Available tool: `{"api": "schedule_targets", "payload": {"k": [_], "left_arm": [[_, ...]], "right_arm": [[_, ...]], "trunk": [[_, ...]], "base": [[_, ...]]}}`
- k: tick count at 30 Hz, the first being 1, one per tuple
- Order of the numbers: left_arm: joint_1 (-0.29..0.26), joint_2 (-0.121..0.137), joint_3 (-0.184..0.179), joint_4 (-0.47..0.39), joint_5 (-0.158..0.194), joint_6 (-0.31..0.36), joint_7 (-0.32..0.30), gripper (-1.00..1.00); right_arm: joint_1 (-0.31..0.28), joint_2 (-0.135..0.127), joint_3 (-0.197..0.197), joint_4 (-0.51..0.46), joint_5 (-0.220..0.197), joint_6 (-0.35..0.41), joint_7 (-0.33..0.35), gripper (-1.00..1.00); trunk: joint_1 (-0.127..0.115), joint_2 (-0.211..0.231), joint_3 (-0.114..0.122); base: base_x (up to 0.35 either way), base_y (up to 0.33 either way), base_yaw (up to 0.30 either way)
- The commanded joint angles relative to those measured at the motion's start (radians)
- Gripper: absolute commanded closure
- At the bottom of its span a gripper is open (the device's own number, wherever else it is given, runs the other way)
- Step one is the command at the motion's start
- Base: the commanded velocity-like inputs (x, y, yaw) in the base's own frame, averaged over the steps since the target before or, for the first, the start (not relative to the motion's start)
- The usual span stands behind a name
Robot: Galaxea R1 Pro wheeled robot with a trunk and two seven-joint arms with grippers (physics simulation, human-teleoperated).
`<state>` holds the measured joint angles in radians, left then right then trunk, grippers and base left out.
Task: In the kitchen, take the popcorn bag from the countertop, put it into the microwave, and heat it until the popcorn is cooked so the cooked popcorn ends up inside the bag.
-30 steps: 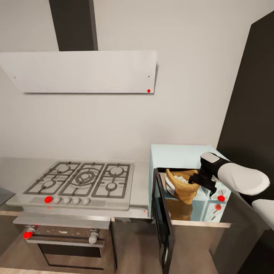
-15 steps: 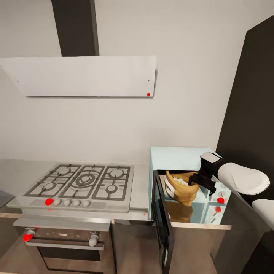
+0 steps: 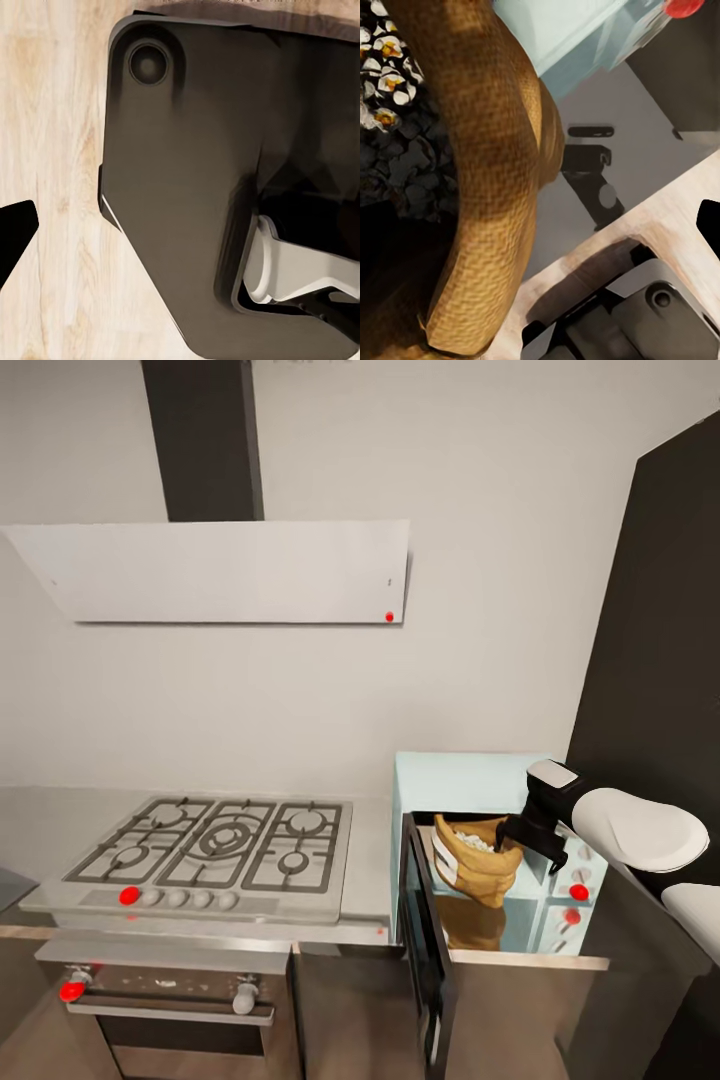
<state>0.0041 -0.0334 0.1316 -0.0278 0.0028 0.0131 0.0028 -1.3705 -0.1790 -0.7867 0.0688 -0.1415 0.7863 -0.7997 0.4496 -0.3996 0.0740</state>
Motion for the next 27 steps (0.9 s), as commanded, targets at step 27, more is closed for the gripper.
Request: {"api": "schedule_targets", "payload": {"k": [27], "left_arm": [[0.000,0.000,0.006,-0.001,0.000,0.001,0.000,-1.00]], "right_arm": [[-0.001,0.000,0.004,0.002,-0.010,-0.001,-0.004,-1.00]], "trunk": [[0.000,0.000,0.044]], "base": [[0.000,0.000,0.000]]}}
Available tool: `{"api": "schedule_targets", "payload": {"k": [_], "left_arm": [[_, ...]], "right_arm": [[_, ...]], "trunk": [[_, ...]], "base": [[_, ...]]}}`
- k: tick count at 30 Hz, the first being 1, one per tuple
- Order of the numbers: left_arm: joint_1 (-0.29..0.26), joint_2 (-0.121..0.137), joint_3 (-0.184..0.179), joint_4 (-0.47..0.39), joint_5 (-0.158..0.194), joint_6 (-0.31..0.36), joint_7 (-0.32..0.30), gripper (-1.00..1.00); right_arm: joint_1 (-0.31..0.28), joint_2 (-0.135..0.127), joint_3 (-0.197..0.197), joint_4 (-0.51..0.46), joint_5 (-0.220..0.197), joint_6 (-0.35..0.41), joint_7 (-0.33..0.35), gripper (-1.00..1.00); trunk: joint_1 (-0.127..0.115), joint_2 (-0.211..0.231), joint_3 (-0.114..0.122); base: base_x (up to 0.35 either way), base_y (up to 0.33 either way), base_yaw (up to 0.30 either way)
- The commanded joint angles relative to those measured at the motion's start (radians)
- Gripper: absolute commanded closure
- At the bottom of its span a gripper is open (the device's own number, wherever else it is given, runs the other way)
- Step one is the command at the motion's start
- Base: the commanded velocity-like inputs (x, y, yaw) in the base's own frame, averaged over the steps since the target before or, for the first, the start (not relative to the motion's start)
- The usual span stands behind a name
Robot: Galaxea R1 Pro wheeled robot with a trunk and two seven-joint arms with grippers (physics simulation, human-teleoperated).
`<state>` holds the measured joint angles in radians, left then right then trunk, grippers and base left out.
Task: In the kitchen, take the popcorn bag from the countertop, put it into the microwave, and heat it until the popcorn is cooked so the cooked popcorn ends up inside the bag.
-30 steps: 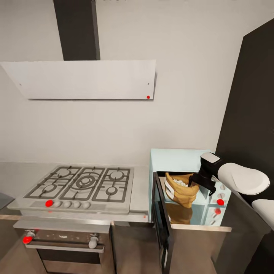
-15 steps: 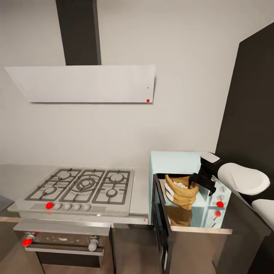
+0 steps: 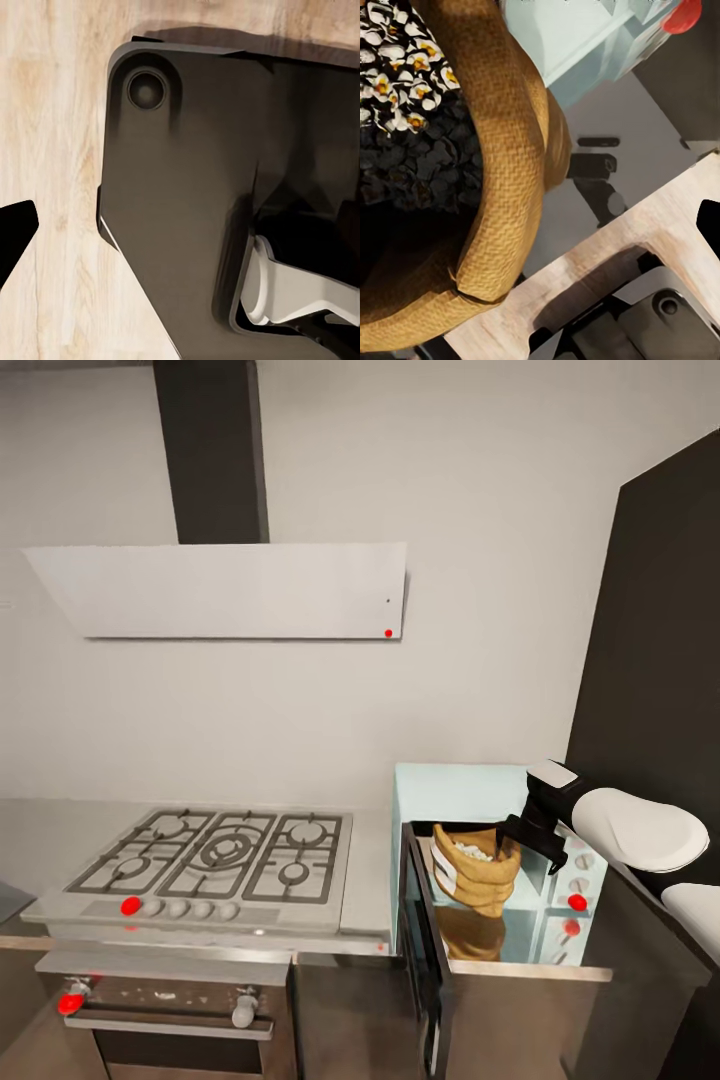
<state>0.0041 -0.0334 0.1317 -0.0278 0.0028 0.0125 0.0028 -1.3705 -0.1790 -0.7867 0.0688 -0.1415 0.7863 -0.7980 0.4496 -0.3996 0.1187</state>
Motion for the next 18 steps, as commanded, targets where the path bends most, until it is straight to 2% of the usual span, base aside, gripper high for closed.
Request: {"api": "schedule_targets", "payload": {"k": [1,7,15,17,18], "left_arm": [[0.000,0.000,0.006,-0.001,0.000,0.002,0.000,-1.00],[0.000,-0.001,0.006,-0.001,0.000,0.003,0.000,-1.00],[0.000,-0.002,0.006,-0.001,0.000,0.003,0.000,-1.00],[0.000,-0.002,0.006,-0.001,0.000,0.003,0.000,-1.00],[0.000,-0.002,0.006,-0.001,0.000,0.003,0.000,-1.00]], "right_arm": [[-0.001,0.000,0.004,0.002,-0.010,-0.001,-0.006,-1.00],[-0.001,0.000,0.004,0.002,-0.010,-0.001,-0.006,-1.00],[-0.001,0.000,0.004,0.002,-0.010,-0.001,-0.004,-1.00],[-0.001,0.000,0.004,0.002,-0.010,-0.001,0.014,-1.00],[-0.001,0.000,0.005,0.002,-0.010,-0.001,0.054,-1.00]], "trunk": [[0.000,0.000,0.001],[0.000,0.000,0.011],[0.000,0.000,0.024],[0.000,0.000,0.026],[0.000,0.000,0.026]], "base": [[0.000,0.000,0.000],[-0.074,0.000,0.000],[-0.311,0.000,0.000],[-0.336,0.000,0.000],[-0.337,0.000,0.000]]}}
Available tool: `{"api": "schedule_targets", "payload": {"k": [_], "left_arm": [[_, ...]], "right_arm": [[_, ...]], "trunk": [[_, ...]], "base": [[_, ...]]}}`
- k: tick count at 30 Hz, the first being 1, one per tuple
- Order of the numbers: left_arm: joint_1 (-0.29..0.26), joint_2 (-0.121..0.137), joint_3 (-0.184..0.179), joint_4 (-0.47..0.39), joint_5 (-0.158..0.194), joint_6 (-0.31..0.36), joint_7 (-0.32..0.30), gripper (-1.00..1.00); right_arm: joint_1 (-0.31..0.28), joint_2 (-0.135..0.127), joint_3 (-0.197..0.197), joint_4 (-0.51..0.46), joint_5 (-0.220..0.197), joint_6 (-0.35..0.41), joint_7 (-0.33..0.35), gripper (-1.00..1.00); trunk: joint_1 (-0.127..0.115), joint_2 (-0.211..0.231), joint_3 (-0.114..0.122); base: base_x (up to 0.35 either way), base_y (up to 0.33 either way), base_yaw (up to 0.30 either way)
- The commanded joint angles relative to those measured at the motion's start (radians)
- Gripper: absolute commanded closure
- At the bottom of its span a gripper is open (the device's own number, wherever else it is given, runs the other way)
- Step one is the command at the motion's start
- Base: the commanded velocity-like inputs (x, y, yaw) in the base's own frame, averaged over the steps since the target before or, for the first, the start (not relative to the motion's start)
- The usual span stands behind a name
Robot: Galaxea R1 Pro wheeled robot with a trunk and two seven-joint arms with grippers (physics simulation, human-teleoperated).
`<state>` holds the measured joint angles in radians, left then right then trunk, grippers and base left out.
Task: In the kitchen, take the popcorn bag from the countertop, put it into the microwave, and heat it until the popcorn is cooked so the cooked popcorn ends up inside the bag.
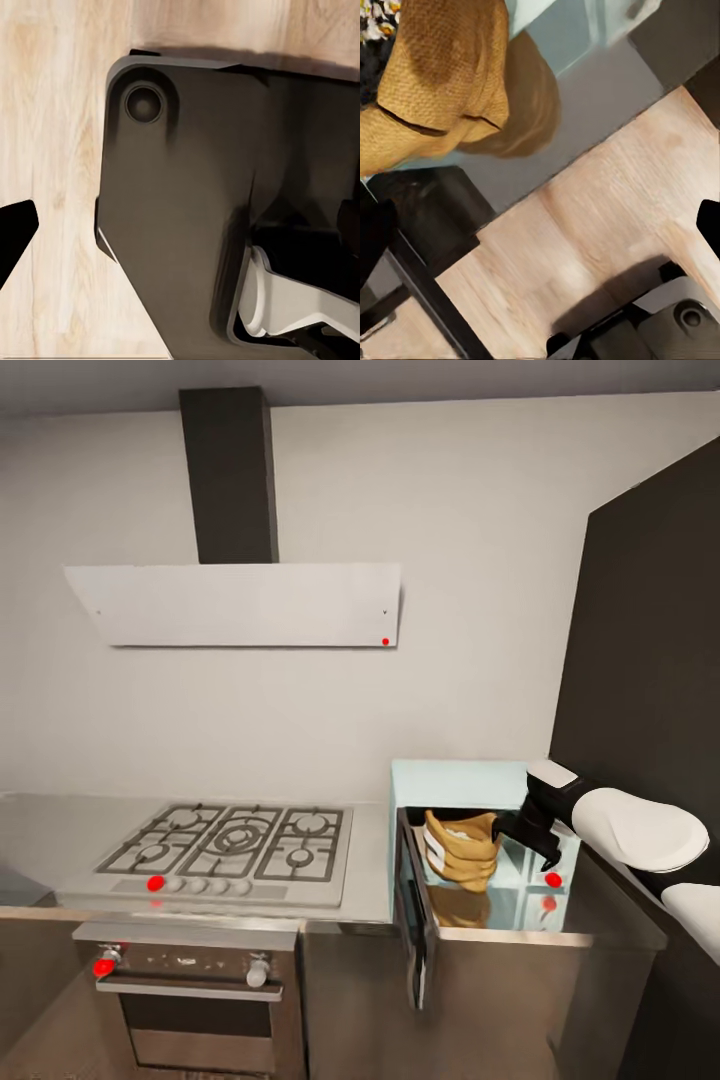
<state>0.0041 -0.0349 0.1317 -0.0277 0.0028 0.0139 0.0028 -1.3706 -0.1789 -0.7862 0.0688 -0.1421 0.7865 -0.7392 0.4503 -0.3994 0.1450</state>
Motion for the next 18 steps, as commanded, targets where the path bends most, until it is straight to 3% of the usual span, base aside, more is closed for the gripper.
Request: {"api": "schedule_targets", "payload": {"k": [1,6,8,10,12,13,15,16,17,18], "left_arm": [[0.000,0.000,0.006,-0.001,0.000,0.001,0.000,-1.00],[0.000,0.000,0.006,-0.001,0.000,0.001,0.000,-1.00],[0.000,0.000,0.006,-0.001,0.000,0.001,0.000,-1.00],[0.000,0.000,0.006,-0.001,0.000,0.001,0.000,-1.00],[0.000,0.000,0.006,-0.001,0.000,0.001,0.000,-1.00],[0.000,0.000,0.006,-0.001,0.000,0.001,0.000,-1.00],[0.000,0.000,0.006,-0.001,0.000,0.001,0.000,-1.00],[0.000,0.000,0.006,-0.001,0.000,0.001,0.000,-1.00],[0.000,0.000,0.006,-0.001,0.000,0.001,0.000,-1.00],[0.000,0.000,0.007,-0.001,0.000,0.001,0.000,-1.00]], "right_arm": [[-0.001,-0.001,0.006,0.002,-0.010,-0.001,0.034,-1.00],[-0.001,-0.001,0.028,0.002,-0.002,-0.002,0.184,-1.00],[-0.001,-0.001,0.076,0.002,0.023,-0.020,0.212,-1.00],[-0.001,-0.001,0.120,0.003,0.061,-0.088,0.219,-1.00],[0.004,-0.001,0.140,0.005,0.119,-0.156,0.221,-1.00],[0.016,-0.001,0.146,0.006,0.179,-0.200,0.223,-1.00],[0.034,0.000,0.149,0.006,0.254,-0.276,0.231,-1.00],[0.046,0.000,0.149,0.006,0.275,-0.317,0.248,-1.00],[0.068,0.000,0.150,0.006,0.305,-0.393,0.300,-1.00],[0.096,0.000,0.151,0.006,0.359,-0.502,0.411,-1.00]], "trunk": [[0.000,-0.001,0.000],[0.000,-0.001,0.000],[0.000,-0.001,0.000],[0.000,-0.001,0.000],[0.000,-0.001,0.000],[0.000,-0.001,0.000],[0.000,-0.001,0.000],[0.000,-0.001,0.000],[0.000,-0.001,0.000],[0.000,-0.001,0.000]], "base": [[-0.337,0.000,0.000],[-0.337,0.000,0.000],[-0.337,0.000,0.000],[-0.336,0.000,0.000],[-0.298,0.000,0.000],[-0.270,0.000,0.000],[-0.263,0.000,0.000],[-0.259,0.000,0.000],[-0.258,0.000,0.000],[-0.246,0.000,0.000]]}}
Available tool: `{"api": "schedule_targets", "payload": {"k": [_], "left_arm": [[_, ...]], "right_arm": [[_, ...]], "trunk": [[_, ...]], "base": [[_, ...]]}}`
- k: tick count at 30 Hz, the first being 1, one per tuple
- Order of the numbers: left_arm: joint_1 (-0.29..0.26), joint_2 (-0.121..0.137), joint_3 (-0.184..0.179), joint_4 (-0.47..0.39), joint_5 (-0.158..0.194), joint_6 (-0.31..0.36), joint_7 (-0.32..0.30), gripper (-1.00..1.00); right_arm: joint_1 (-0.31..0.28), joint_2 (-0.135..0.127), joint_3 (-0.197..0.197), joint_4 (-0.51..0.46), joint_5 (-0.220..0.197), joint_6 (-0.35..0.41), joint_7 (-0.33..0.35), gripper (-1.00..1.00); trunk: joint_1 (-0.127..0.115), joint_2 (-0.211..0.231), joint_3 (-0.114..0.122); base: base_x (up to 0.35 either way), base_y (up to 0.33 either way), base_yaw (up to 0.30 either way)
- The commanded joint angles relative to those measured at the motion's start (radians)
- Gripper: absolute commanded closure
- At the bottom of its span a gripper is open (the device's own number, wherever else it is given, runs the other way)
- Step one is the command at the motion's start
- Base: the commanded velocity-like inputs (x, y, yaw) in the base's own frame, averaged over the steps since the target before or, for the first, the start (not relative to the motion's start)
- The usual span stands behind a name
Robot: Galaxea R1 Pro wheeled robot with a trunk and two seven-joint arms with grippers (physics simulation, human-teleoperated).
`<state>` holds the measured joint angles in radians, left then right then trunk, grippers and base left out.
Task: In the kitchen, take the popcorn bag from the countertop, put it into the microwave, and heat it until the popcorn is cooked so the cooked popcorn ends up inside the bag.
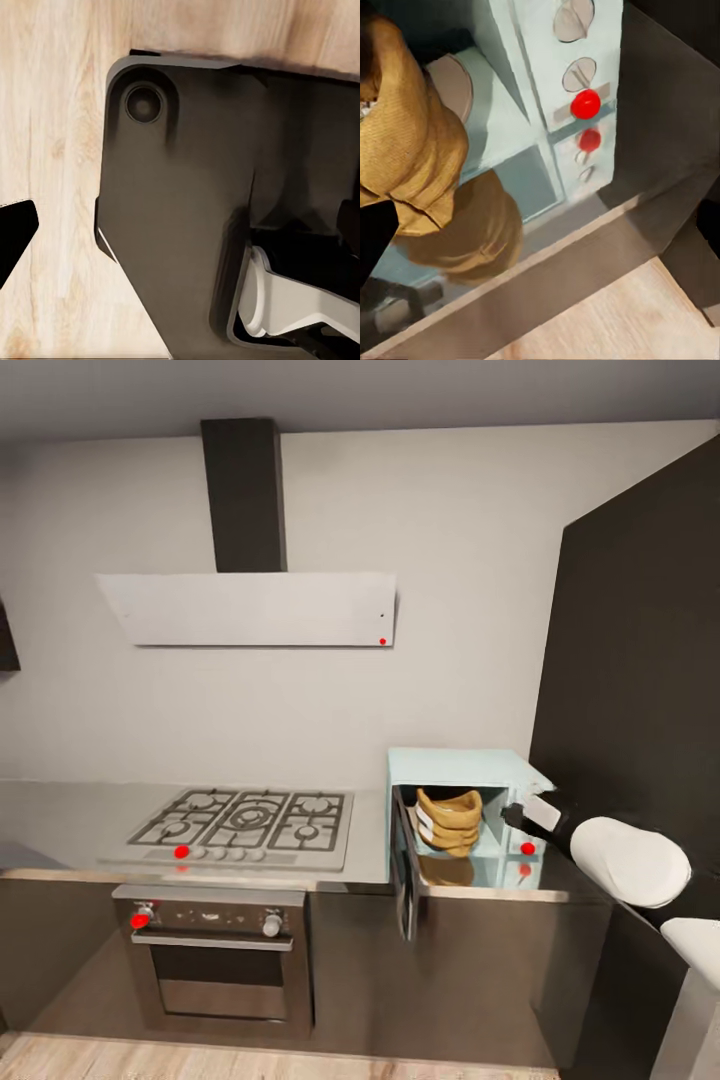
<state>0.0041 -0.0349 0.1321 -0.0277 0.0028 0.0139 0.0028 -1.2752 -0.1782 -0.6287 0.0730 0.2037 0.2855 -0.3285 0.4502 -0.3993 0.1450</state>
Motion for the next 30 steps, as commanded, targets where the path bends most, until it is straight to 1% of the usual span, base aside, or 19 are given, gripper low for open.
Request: {"api": "schedule_targets", "payload": {"k": [1,2,3,4,5,6,8,9,10,12,14,19,20,22,24,25,27,28,30], "left_arm": [[0.000,0.000,0.007,-0.001,0.000,0.001,0.000,-1.00],[0.000,0.000,0.007,-0.001,0.000,0.001,0.000,-1.00],[0.000,0.000,0.007,-0.001,0.000,0.001,0.000,-1.00],[0.000,0.000,0.007,-0.001,0.000,0.001,0.000,-1.00],[0.000,0.001,0.007,-0.001,0.000,0.001,0.000,-1.00],[0.000,0.001,0.007,-0.001,0.000,0.001,0.000,-1.00],[0.000,0.001,0.007,-0.001,0.000,0.001,0.000,-1.00],[0.000,0.001,0.007,-0.001,0.000,0.001,0.000,-1.00],[0.000,0.001,0.007,-0.001,0.000,0.001,0.000,-1.00],[0.000,0.001,0.007,-0.001,0.000,0.001,0.000,-1.00],[0.000,0.002,0.008,-0.001,0.000,0.001,0.000,-1.00],[0.000,0.003,0.008,-0.001,0.000,0.000,0.000,-1.00],[0.000,0.003,0.008,-0.001,0.000,0.000,0.000,-1.00],[0.000,0.003,0.008,-0.001,0.000,0.000,0.000,-1.00],[0.000,0.004,0.008,-0.001,0.000,0.000,0.000,-1.00],[0.000,0.004,0.008,-0.001,0.001,0.000,0.000,-1.00],[0.000,0.004,0.008,-0.001,0.001,0.000,0.000,-1.00],[0.000,0.004,0.008,-0.001,0.001,0.000,0.000,-1.00],[0.000,0.004,0.008,-0.001,0.002,0.000,0.000,-1.00]], "right_arm": [[0.015,-0.001,-0.007,0.002,0.051,-0.051,0.062,-1.00],[0.031,-0.001,-0.007,0.002,0.095,-0.097,0.118,-1.00],[0.071,-0.001,-0.006,0.002,0.186,-0.194,0.195,-1.00],[0.094,-0.001,-0.006,0.002,0.225,-0.255,0.217,-1.00],[0.126,-0.001,-0.006,0.002,0.266,-0.367,0.237,-1.00],[0.156,0.000,-0.006,0.002,0.288,-0.485,0.247,-1.00],[0.202,0.000,-0.005,0.002,0.304,-0.642,0.267,-1.00],[0.218,0.000,-0.005,0.002,0.309,-0.697,0.297,-1.00],[0.228,0.000,-0.005,0.002,0.311,-0.728,0.343,-1.00],[0.244,0.000,-0.005,0.002,0.312,-0.750,0.416,-1.00],[0.253,0.000,-0.005,0.002,0.313,-0.759,0.452,-1.00],[0.265,0.004,-0.002,0.002,0.313,-0.760,0.462,-1.00],[0.265,0.012,-0.002,0.002,0.312,-0.760,0.465,-1.00],[0.269,0.047,-0.001,0.003,0.312,-0.758,0.467,-1.00],[0.290,0.062,-0.001,0.003,0.313,-0.757,0.467,-1.00],[0.307,0.061,0.000,0.004,0.313,-0.757,0.466,-1.00],[0.320,0.045,0.000,0.004,0.312,-0.755,0.464,-1.00],[0.327,0.035,0.000,0.004,0.312,-0.753,0.462,-1.00],[0.344,0.002,0.000,0.004,0.312,-0.750,0.459,-1.00]], "trunk": [[0.000,-0.001,0.000],[0.000,-0.001,0.000],[0.000,-0.001,0.000],[0.000,-0.001,0.000],[0.000,-0.001,0.000],[0.000,-0.001,0.000],[0.000,-0.001,0.000],[0.000,-0.001,0.000],[0.000,-0.001,0.000],[0.000,-0.001,0.000],[0.000,-0.001,0.000],[0.000,-0.001,0.000],[0.000,-0.001,0.000],[0.000,-0.001,0.000],[0.000,-0.001,0.000],[0.000,-0.001,-0.001],[0.000,-0.001,-0.002],[0.000,-0.001,-0.004],[0.000,-0.001,-0.006]], "base": [[-0.241,0.000,0.000],[-0.233,0.000,0.000],[-0.219,0.000,0.000],[-0.212,0.000,0.000],[-0.202,0.000,0.000],[-0.146,0.000,0.000],[-0.071,0.000,0.000],[-0.024,0.000,0.000],[-0.013,0.000,0.000],[-0.006,0.000,0.000],[-0.001,0.000,0.000],[0.052,0.000,0.000],[0.108,0.000,0.000],[0.141,0.036,0.000],[0.213,0.103,0.000],[0.263,0.147,0.000],[0.198,0.121,0.000],[0.103,0.064,0.000],[0.043,0.027,0.012]]}}
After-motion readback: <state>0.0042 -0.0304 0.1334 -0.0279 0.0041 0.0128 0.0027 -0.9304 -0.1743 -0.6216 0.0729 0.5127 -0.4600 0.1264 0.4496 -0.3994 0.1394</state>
